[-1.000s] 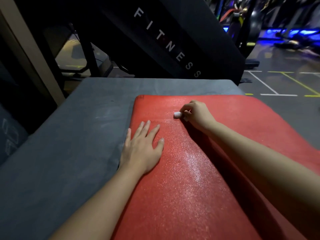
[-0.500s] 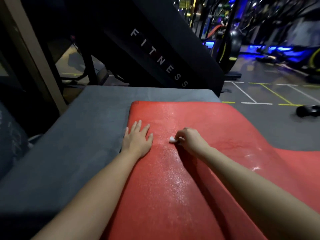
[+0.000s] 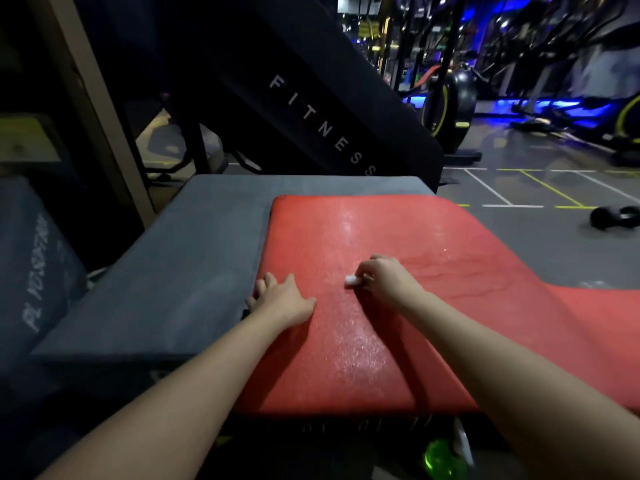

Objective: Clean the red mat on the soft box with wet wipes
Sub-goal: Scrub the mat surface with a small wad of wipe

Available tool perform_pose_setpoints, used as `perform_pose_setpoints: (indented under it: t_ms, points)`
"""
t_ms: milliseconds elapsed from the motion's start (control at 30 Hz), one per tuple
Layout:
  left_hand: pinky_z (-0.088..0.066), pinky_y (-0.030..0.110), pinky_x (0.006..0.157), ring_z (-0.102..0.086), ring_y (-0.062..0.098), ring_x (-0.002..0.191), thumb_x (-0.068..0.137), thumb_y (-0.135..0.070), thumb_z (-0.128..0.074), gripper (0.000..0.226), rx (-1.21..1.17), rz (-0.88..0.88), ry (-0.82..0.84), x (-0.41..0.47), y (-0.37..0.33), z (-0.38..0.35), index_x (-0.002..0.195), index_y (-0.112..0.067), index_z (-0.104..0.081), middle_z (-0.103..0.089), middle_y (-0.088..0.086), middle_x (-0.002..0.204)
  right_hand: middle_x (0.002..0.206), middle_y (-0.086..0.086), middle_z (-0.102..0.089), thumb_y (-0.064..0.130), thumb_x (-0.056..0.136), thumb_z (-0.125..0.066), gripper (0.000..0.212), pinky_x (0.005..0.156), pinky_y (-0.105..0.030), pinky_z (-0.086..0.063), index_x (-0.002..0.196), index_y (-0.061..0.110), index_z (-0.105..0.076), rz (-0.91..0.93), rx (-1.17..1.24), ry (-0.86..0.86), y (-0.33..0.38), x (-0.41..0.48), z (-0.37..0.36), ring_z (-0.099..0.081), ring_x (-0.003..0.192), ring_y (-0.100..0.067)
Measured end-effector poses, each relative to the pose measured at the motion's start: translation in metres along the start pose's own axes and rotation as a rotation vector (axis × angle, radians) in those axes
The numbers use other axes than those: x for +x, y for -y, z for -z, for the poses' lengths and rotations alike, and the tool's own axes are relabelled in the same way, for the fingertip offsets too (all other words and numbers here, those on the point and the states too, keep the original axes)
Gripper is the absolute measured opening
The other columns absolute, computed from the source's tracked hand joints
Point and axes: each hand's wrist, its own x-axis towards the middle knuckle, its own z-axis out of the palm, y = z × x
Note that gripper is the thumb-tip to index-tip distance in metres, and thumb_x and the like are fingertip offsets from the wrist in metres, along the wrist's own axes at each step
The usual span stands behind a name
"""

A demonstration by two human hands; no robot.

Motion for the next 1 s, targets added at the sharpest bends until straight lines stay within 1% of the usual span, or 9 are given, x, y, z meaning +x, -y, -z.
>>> perform_pose_setpoints:
  t_ms: [67,233,433,500,600,700,767,900,1000]
  points:
    - [-0.020,0.056,0.122,-0.006,0.041,0.153,0.094,-0.064,-0.053,0.082,-0.026,0.014,-0.026,-0.006,-0.001,-0.002,0.160,-0.027,-0.023,0.000,0.019,0.169,0.096,-0.010,-0.068,0.012,0.081,-0.074,0.018,0.071,-0.029,-0.040,0.099,0.013,-0.076,-0.005,0.021,0.001,0.001,-0.009,0.003,-0.064,0.093,-0.030]
    - [-0.019,0.056,0.123,-0.002,0.043,0.154,0.091,-0.074,-0.050,0.091,-0.091,-0.017,-0.020,-0.013,0.028,-0.009,0.163,-0.031,-0.014,0.002,0.016,0.170,0.079,0.006,-0.067,0.023,0.079,-0.077,0.014,0.056,-0.020,-0.039,0.093,0.026,-0.077,-0.013,0.070,0.238,0.004,-0.047,0.023,-0.058,0.070,-0.009]
    - [-0.015,0.051,0.123,-0.005,0.037,0.154,0.100,-0.068,-0.033,0.076,-0.066,-0.103,-0.102,-0.035,0.046,-0.027,0.163,-0.031,-0.012,0.003,0.014,0.170,0.093,-0.008,-0.067,0.015,0.079,-0.076,0.020,0.065,-0.026,-0.030,0.099,0.015,-0.075,-0.045,0.075,-0.070,0.013,-0.047,-0.002,-0.062,0.089,-0.027]
    - [-0.017,0.050,0.122,-0.007,0.037,0.154,0.101,-0.066,-0.032,0.073,-0.058,-0.100,-0.125,-0.040,0.044,-0.027,0.163,-0.030,-0.014,0.001,0.014,0.171,0.093,-0.010,-0.067,0.014,0.076,-0.077,0.022,0.065,-0.027,-0.031,0.098,0.015,-0.076,-0.083,0.088,-0.099,0.012,-0.047,-0.002,-0.062,0.090,-0.028]
    - [-0.018,0.052,0.121,-0.012,0.040,0.151,0.103,-0.063,-0.032,0.071,-0.020,-0.070,-0.151,-0.047,0.039,-0.023,0.162,-0.028,-0.018,-0.005,0.017,0.170,0.095,-0.006,-0.072,0.015,0.078,-0.077,0.020,0.067,-0.023,-0.036,0.098,0.019,-0.077,-0.094,0.055,0.018,0.020,-0.053,0.010,-0.063,0.088,-0.022]
    - [-0.021,0.056,0.118,-0.016,0.045,0.147,0.103,-0.061,-0.036,0.069,0.014,-0.062,-0.137,-0.049,0.033,-0.020,0.162,-0.027,-0.021,-0.010,0.022,0.167,0.078,0.009,-0.068,0.017,0.081,-0.073,0.014,0.058,-0.024,-0.040,0.091,0.025,-0.077,-0.043,0.018,0.261,0.026,-0.066,0.027,-0.060,0.074,-0.012]
    - [-0.027,0.056,0.115,-0.019,0.045,0.145,0.101,-0.061,-0.042,0.073,0.001,-0.055,-0.151,-0.048,0.034,-0.018,0.162,-0.027,-0.021,-0.017,0.024,0.164,0.072,0.014,-0.063,0.016,0.082,-0.070,0.015,0.055,-0.022,-0.039,0.091,0.027,-0.077,-0.030,-0.013,0.322,0.029,-0.066,0.027,-0.058,0.070,-0.007]
    - [-0.037,0.051,0.108,-0.024,0.039,0.142,0.093,-0.067,-0.054,0.094,-0.054,0.036,-0.194,-0.051,0.030,-0.012,0.162,-0.017,-0.014,-0.032,0.021,0.155,0.076,-0.003,-0.065,0.032,0.083,-0.075,0.016,0.060,-0.025,-0.038,0.086,0.017,-0.074,-0.080,0.002,0.058,0.031,-0.058,0.005,-0.061,0.073,-0.021]
    - [-0.039,0.050,0.108,-0.026,0.040,0.142,0.085,-0.073,-0.061,0.102,-0.120,0.149,-0.166,-0.053,0.028,-0.008,0.158,-0.012,-0.022,-0.033,0.022,0.152,0.087,-0.011,-0.070,0.027,0.083,-0.074,0.013,0.064,-0.029,-0.042,0.088,0.015,-0.074,-0.105,0.011,-0.045,0.032,-0.052,0.000,-0.065,0.084,-0.029]
